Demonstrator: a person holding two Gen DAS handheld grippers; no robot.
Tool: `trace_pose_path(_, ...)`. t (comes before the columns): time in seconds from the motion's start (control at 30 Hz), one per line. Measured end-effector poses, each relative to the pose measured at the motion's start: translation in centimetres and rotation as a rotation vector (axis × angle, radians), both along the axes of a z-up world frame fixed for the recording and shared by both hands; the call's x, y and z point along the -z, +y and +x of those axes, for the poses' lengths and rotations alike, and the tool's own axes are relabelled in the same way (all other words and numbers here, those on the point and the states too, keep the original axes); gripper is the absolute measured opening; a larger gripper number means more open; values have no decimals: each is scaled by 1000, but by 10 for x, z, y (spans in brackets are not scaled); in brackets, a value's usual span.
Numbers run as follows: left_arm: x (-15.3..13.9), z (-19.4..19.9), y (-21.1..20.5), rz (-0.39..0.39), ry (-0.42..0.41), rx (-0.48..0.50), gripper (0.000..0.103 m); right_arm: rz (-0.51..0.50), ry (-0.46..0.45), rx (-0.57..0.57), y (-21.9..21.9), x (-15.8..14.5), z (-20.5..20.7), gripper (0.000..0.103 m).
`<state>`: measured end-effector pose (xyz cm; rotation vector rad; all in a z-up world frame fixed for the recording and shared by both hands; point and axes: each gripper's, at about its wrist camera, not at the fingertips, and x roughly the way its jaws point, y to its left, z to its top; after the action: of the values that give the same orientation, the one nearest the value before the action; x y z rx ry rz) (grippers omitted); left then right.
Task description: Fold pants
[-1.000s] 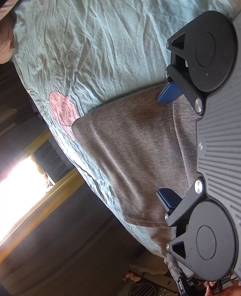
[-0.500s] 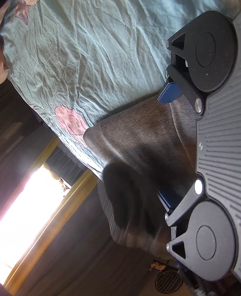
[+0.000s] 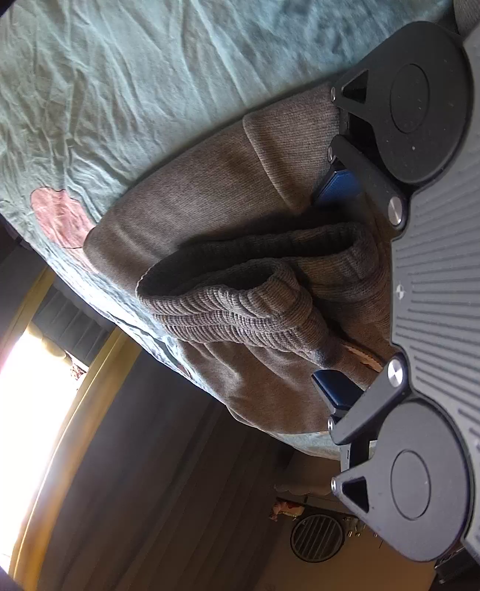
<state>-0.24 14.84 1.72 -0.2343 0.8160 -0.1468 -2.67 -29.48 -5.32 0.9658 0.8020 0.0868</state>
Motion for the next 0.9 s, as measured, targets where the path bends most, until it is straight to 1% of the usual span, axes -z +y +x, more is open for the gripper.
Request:
trace_pose_path(0.03,4,-1,-1,2,7,-2,75,9,-10,8,1,-1,1,77)
trace_pose_path(0.07,8,-2,-6,17,16,0,77,23,-1,12,1,-2,5,48)
trace_pose_path(0.1,11,-1,-11,29,21,5,78,47,3,15,1,-3,7,48)
trace_pose_path(0.17,15,-2,-16,41,27,8,78,59,-20,26,2,-5,8,48)
trace_pose_path(0.2,17,-3,-18,41,32,8,78,56,-20,24,4,-4,12,55)
trace_pose_path(0.23,17,-3,-17,35,39,9,78,73,-8,21,5,0,15,59)
trace_pose_path(0.27,19,-1,-16,29,49,10,78,111,7,17,6,6,20,66)
trace_pose_path(0.3,19,-1,-14,20,61,12,78,135,22,23,8,9,25,67)
trace_pose_path(0.33,21,0,-13,14,71,14,78,132,29,35,11,8,30,66)
trace_pose_path(0.37,22,0,-13,12,81,9,78,94,44,43,16,3,34,51)
trace_pose_path(0.4,23,1,-13,17,91,2,78,35,53,36,22,-6,39,44)
trace_pose_path(0.47,24,1,-14,20,93,10,78,-53,1,10,35,-32,43,42)
trace_pose_path(0.5,23,0,-14,20,92,14,78,-66,-41,-2,39,-46,43,42)
trace_pose_path(0.6,23,1,-15,25,96,13,78,-63,-156,-11,42,-84,42,42)
trace_pose_path(0.7,25,2,-14,26,110,12,78,-92,-253,-22,37,-112,40,42)
trace_pose_path(0.8,26,3,-14,28,114,14,78,-118,-273,-6,25,-122,40,42)
trace_pose_path(0.9,26,4,-14,32,117,17,78,-141,-241,6,10,-114,37,42)
